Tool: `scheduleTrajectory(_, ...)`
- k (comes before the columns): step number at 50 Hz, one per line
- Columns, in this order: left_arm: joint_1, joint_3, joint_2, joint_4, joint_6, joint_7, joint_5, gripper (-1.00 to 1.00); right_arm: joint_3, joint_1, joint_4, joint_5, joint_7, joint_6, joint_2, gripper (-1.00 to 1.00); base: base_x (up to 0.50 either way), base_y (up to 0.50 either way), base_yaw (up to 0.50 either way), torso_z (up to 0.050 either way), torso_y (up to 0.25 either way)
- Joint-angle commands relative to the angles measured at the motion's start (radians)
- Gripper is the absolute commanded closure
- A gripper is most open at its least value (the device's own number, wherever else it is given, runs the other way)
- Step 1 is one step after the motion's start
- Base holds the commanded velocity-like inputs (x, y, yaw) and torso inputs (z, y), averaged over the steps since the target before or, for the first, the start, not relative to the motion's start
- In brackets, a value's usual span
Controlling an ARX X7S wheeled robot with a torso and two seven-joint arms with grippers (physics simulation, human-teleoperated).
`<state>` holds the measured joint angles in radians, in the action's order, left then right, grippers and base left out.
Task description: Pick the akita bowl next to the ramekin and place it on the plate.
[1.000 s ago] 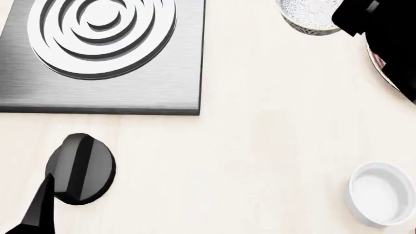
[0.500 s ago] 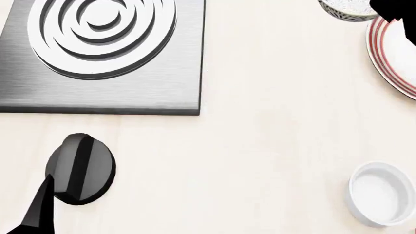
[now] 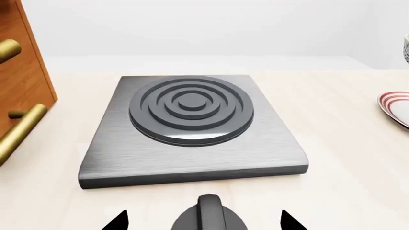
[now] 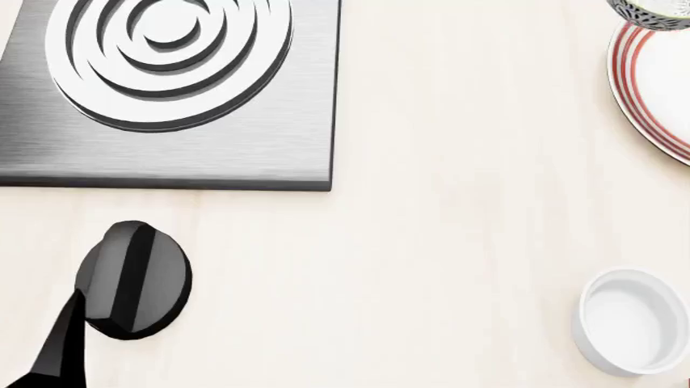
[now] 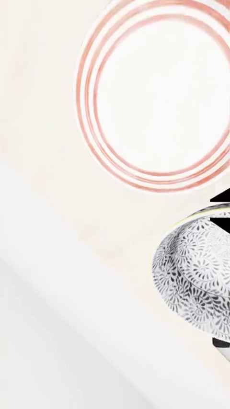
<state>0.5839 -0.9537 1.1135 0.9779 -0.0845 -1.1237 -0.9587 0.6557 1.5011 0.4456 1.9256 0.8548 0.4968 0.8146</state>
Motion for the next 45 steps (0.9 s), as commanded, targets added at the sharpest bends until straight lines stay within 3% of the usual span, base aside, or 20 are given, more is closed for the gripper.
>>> scheduleTrajectory(1,0.004,0.0,0.005,0.002,0.001,0.0,-0.005,-1.0,0.014,0.042,0.116,-0.042,-0.051,0.022,-0.001,1.0,0.0,0.0,0.0,0.0,0.0)
scheduleTrajectory(22,0.014,-0.001,0.008,0.006,0.002,0.001,-0.005,-1.0,0.073,0.108,0.334,-0.134,-0.123,0.03,-0.044,1.0,0.0,0.0,0.0,0.0,0.0)
scheduleTrajectory(45,0.018,-0.003,0.013,0.001,0.004,0.003,-0.001,-1.0,0.085,0.074,0.378,-0.165,-0.15,0.005,-0.039,1.0,0.0,0.0,0.0,0.001,0.0)
